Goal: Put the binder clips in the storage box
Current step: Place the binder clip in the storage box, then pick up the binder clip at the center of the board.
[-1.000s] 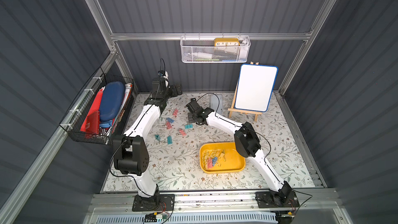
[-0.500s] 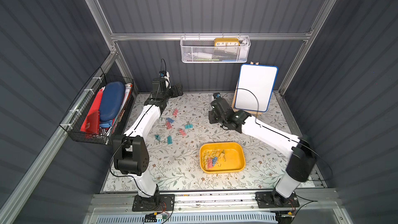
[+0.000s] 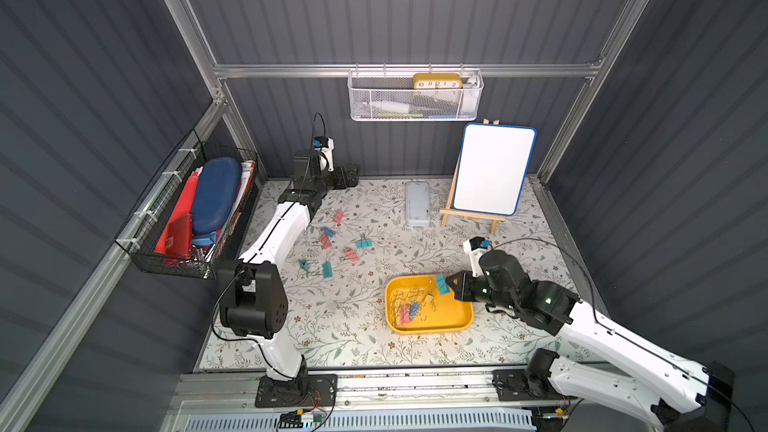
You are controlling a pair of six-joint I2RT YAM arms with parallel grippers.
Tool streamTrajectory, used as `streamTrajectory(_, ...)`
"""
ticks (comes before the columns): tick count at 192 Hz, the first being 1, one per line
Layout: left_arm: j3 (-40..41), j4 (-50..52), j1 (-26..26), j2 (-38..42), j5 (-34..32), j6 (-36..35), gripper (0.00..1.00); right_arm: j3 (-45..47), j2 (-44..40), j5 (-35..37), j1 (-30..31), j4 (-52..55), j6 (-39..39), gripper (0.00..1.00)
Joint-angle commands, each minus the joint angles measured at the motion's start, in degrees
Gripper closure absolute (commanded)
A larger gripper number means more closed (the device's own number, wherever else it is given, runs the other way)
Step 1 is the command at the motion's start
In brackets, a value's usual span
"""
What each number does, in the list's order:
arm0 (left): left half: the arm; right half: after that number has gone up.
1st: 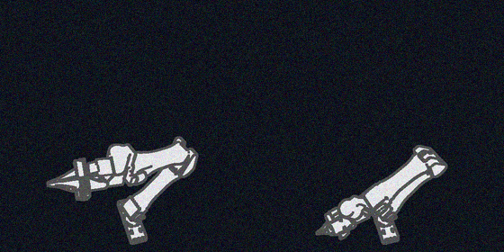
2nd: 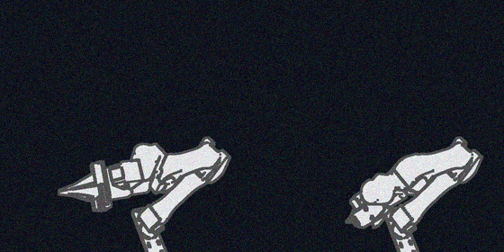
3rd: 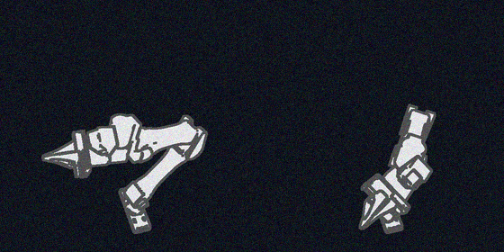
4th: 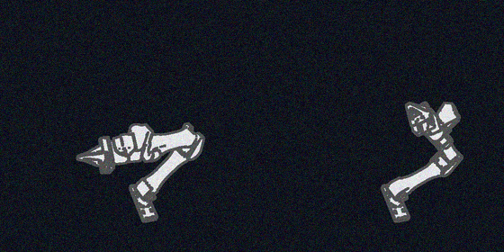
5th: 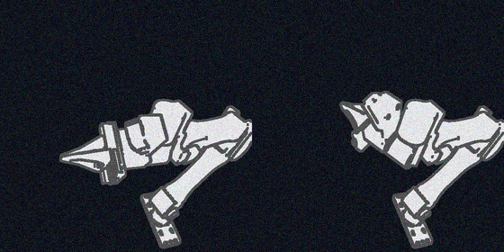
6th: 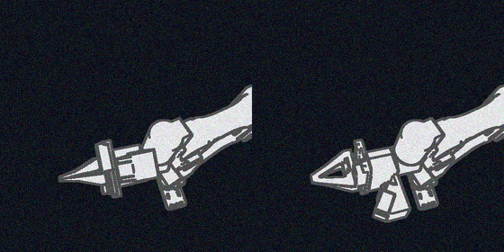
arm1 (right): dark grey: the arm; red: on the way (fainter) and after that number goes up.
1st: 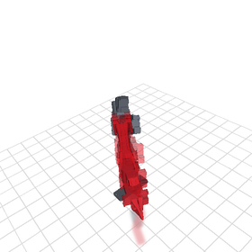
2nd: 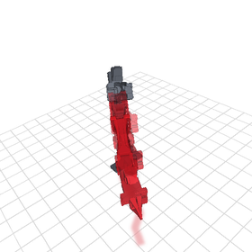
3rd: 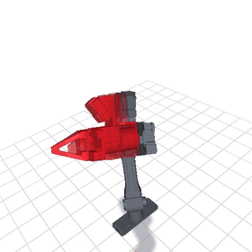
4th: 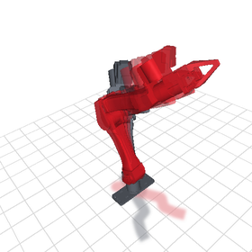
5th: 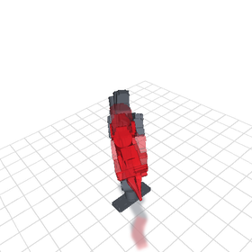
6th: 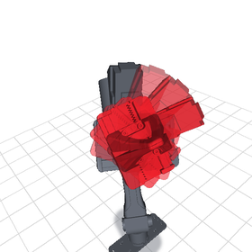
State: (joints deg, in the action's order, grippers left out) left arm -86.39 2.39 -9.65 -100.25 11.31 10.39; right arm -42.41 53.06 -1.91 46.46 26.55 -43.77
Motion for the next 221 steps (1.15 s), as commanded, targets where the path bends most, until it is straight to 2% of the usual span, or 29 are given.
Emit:
streamTrajectory(1, 0.5, -0.5, 0.2, 1.9, -0.2, -1.3, 0.01, 3.6, 2.3, -6.0, 1.5, -3.9, -6.6, 1.0)
streamTrajectory(40, 0.8, -0.6, 0.2, 1.4, -0.3, -1.4, 0.01, 9.5, 8.9, -9.0, 2.1, -14.0, -11.3, 1.0)
streamTrajectory(82, 0.7, -0.6, 0.1, 0.9, -0.1, -1.3, 0.01, 12.4, 12.1, -6.8, 2.1, -14.5, -12.0, 1.0)
streamTrajectory(110, 0.7, -0.6, 0.0, 0.7, -0.2, -1.3, 0.01, 11.7, 9.1, -4.5, 2.2, -10.2, -11.2, 0.79)
streamTrajectory(131, 0.7, -0.6, 0.0, 0.8, -0.4, -1.2, 0.01, 10.1, 4.7, 0.8, 2.2, -5.4, -9.8, 0.66)
streamTrajectory(152, 0.8, -0.8, 0.0, 0.9, -0.6, -1.2, 0.01, 6.8, 1.3, 6.0, 2.1, -3.5, -6.1, 0.61)
streamTrajectory(169, 0.8, -0.8, -0.1, 0.9, -0.8, -1.0, 0.01, 1.9, 2.5, 8.7, 2.0, -3.7, -1.4, 0.58)
streamTrajectory(197, 0.9, -0.8, -0.1, 1.3, -2.7, -0.7, 0.01, -10.6, 14.5, 10.3, 2.0, -4.8, 6.7, 0.56)
streamTrajectory(221, 1.1, -0.7, -0.1, 1.8, -4.2, -0.5, 0.01, -23.9, 29.7, 6.6, 1.4, -6.9, 13.1, 0.53)
